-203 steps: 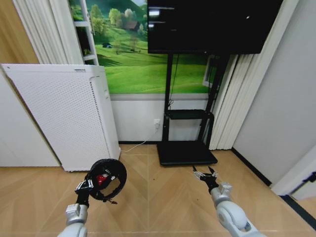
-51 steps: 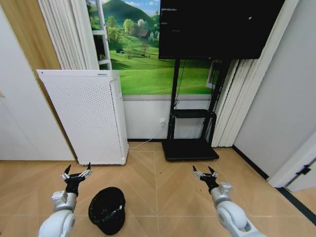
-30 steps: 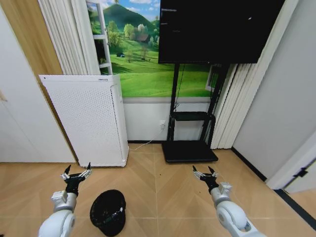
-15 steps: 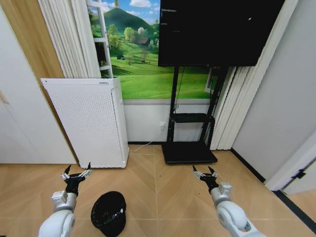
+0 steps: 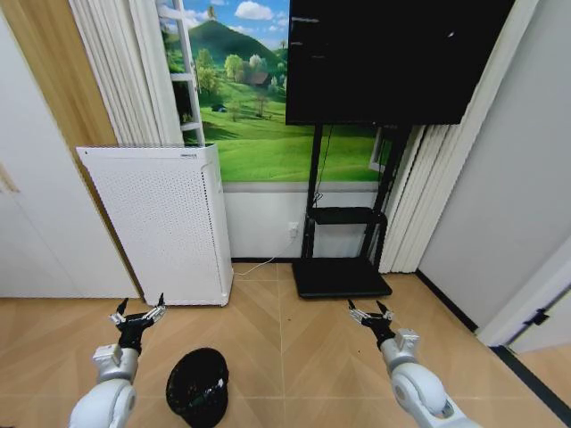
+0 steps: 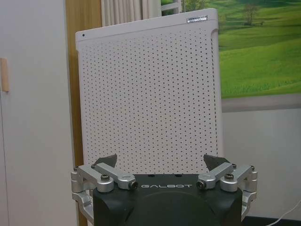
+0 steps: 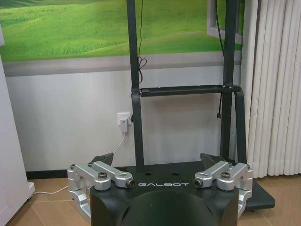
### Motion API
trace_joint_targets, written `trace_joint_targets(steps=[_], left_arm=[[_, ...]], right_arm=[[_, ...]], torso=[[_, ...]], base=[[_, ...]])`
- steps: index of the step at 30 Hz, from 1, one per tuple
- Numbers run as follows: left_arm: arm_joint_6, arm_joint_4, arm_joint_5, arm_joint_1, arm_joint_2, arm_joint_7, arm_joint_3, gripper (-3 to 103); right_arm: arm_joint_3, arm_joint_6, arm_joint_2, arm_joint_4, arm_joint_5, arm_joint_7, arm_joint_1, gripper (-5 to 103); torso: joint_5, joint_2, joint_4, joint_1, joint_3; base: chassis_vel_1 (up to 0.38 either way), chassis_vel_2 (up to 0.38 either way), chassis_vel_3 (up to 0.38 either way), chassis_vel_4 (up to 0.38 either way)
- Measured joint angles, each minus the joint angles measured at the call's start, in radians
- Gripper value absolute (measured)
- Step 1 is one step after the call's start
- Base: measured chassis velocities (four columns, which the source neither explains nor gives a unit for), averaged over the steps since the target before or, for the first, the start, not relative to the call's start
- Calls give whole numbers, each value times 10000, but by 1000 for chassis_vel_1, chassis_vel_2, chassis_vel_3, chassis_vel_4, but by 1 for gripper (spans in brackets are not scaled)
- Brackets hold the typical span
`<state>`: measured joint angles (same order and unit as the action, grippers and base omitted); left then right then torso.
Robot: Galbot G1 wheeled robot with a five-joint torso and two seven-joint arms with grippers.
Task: Pick up the trash bin and place the garbage on the floor into it.
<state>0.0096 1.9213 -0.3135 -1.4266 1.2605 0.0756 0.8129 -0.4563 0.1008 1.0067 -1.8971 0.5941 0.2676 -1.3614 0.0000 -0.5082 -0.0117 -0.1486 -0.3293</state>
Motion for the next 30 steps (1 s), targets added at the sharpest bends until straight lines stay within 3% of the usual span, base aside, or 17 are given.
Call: trace_joint_targets(steps=[30], left_arm=[[0, 0, 0, 0, 0, 0, 0, 100]], right_arm=[[0, 0, 0, 0, 0, 0, 0, 100]], torso=[[0, -1273, 0, -498, -774]], base=[[0, 0, 0, 0]])
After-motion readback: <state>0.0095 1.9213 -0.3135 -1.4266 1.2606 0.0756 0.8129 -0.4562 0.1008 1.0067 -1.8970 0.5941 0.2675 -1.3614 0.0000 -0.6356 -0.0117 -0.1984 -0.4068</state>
